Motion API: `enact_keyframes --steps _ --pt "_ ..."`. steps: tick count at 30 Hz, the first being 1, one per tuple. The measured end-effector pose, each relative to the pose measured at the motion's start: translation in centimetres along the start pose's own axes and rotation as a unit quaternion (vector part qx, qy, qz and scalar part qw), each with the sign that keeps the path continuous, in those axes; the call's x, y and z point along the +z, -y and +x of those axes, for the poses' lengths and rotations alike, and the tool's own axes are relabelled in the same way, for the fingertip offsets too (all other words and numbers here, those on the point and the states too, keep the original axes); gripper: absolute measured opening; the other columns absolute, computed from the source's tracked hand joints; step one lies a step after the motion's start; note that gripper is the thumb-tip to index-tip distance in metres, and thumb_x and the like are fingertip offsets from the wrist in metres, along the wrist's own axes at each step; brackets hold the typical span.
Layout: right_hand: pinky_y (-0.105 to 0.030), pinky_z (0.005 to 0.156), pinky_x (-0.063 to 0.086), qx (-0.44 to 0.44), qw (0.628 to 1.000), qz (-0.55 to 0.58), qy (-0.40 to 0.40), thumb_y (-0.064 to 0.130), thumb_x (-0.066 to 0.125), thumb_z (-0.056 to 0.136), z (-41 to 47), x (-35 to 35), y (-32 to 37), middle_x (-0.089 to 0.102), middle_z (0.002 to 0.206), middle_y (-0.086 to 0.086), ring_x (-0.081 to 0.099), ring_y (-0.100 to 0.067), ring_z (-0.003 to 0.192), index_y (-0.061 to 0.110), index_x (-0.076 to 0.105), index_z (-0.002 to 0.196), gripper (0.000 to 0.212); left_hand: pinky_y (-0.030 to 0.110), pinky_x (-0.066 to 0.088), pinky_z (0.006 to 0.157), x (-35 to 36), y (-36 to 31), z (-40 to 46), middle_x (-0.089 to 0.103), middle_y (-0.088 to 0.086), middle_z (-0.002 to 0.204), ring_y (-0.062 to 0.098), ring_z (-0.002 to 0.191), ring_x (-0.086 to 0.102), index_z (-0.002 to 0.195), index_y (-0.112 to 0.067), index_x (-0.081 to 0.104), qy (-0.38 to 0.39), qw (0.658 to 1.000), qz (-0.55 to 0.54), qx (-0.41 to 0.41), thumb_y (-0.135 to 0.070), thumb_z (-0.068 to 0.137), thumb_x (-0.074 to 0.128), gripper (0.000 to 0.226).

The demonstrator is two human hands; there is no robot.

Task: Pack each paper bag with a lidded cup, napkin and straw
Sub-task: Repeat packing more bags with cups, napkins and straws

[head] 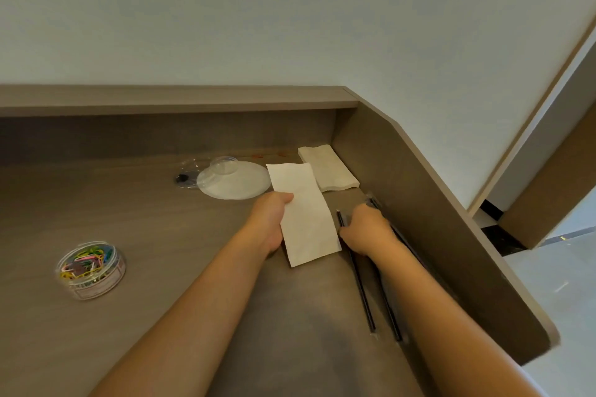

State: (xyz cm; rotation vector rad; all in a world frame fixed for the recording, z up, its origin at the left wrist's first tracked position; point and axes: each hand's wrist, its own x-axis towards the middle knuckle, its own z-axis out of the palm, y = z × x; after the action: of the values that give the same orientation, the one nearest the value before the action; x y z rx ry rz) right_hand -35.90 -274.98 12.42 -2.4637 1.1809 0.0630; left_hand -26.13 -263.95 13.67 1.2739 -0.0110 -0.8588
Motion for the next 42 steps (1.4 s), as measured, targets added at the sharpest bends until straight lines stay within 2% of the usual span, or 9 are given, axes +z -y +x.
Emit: enact_keyframes --steps 5,12,18,22,27,32,35,39,42 --pt "-0.023 0.045 0.030 -0.029 0.999 0.027 -0.002 0.017 0.051 0.093 0.1 -0.3 0.8 0.042 0.062 -0.003 0.039 -0.014 0.053 0.009 0.039 0.062 0.034 0.039 0.044 0.083 -0.8 -0.1 -2.2 0.060 0.014 0.111 0.029 0.101 0.057 0.116 -0.008 0.051 -0.003 1.000 -0.004 0.004 -0.004 0.098 0.043 0.020" --pt "-0.019 0.058 0.043 -0.207 0.927 0.311 -0.044 0.020 0.054 0.092 -4.4 -1.8 6.1 0.053 0.061 -0.001 0.050 -0.009 0.055 0.009 0.056 0.071 0.024 0.040 0.051 0.085 -4.4 0.0 -5.2 0.065 0.012 0.104 0.026 0.095 0.062 0.120 -0.004 0.053 0.028 0.996 -0.030 0.074 -0.007 0.096 0.044 0.026" --pt "-0.015 0.052 0.050 -0.300 0.892 0.338 0.016 0.019 0.062 0.089 -9.6 1.5 11.0 0.064 0.062 0.002 0.056 -0.001 0.050 0.014 0.065 0.074 0.015 0.022 0.055 0.069 -9.5 0.6 -11.4 0.067 0.004 0.081 0.009 0.069 0.066 0.096 -0.008 0.062 0.028 0.973 0.093 0.212 0.014 0.082 0.055 0.027" --pt "-0.027 0.065 0.048 -0.348 0.889 0.298 0.008 0.021 0.072 0.080 -14.3 4.3 14.4 0.066 0.080 -0.006 0.057 -0.012 0.070 0.014 0.064 0.077 0.011 0.033 0.054 0.085 -14.8 1.8 -16.2 0.069 0.008 0.093 0.016 0.085 0.067 0.105 -0.009 0.065 -0.023 0.961 0.127 0.243 0.008 0.087 0.055 0.026" --pt "-0.029 0.086 0.047 -0.372 0.879 0.291 0.064 0.028 0.078 0.073 -23.3 8.4 18.9 0.049 0.117 0.005 0.050 -0.011 0.103 0.024 0.046 0.127 0.063 0.032 0.055 0.084 -24.7 4.0 -25.1 0.071 0.001 0.100 0.016 0.094 0.068 0.107 -0.016 0.062 -0.037 0.967 0.138 0.212 -0.010 0.091 0.058 0.017" --pt "-0.022 0.062 0.053 -0.353 0.814 0.398 0.233 0.012 0.072 0.079 -34.1 13.6 22.3 0.067 0.077 0.002 0.064 -0.007 0.068 0.013 0.066 0.086 0.010 0.031 0.055 0.083 -35.2 7.1 -34.5 0.071 -0.005 0.096 0.012 0.093 0.068 0.104 -0.023 0.062 -0.061 0.970 0.182 0.150 -0.019 0.089 0.061 0.016" --pt "-0.019 0.058 0.051 -0.375 0.803 0.383 0.260 0.011 0.070 0.081 -39.0 17.4 24.7 0.066 0.070 0.003 0.062 -0.006 0.063 0.016 0.065 0.076 0.009 0.031 0.055 0.084 -40.3 9.2 -38.7 0.071 -0.002 0.100 0.015 0.094 0.068 0.106 -0.020 0.063 -0.096 0.971 0.174 0.136 -0.019 0.088 0.063 0.018" --pt "-0.012 0.056 0.047 -0.429 0.798 0.343 0.250 0.011 0.069 0.082 -43.9 21.6 28.4 0.062 0.072 0.003 0.057 0.002 0.059 0.017 0.065 0.077 0.009 0.014 0.052 0.060 -46.2 10.9 -42.4 0.068 -0.009 0.090 0.000 0.076 0.068 0.097 -0.026 0.060 -0.148 0.967 0.164 0.126 -0.020 0.089 0.062 0.010" --pt "-0.018 0.064 0.050 -0.469 0.802 0.312 0.196 0.018 0.067 0.085 -46.2 24.2 31.8 0.061 0.079 0.007 0.058 -0.006 0.073 0.025 0.062 0.077 0.012 0.011 0.051 0.057 -50.4 10.7 -44.0 0.064 -0.011 0.092 0.002 0.078 0.066 0.098 -0.028 0.058 -0.198 0.956 0.173 0.131 -0.025 0.089 0.062 0.011"
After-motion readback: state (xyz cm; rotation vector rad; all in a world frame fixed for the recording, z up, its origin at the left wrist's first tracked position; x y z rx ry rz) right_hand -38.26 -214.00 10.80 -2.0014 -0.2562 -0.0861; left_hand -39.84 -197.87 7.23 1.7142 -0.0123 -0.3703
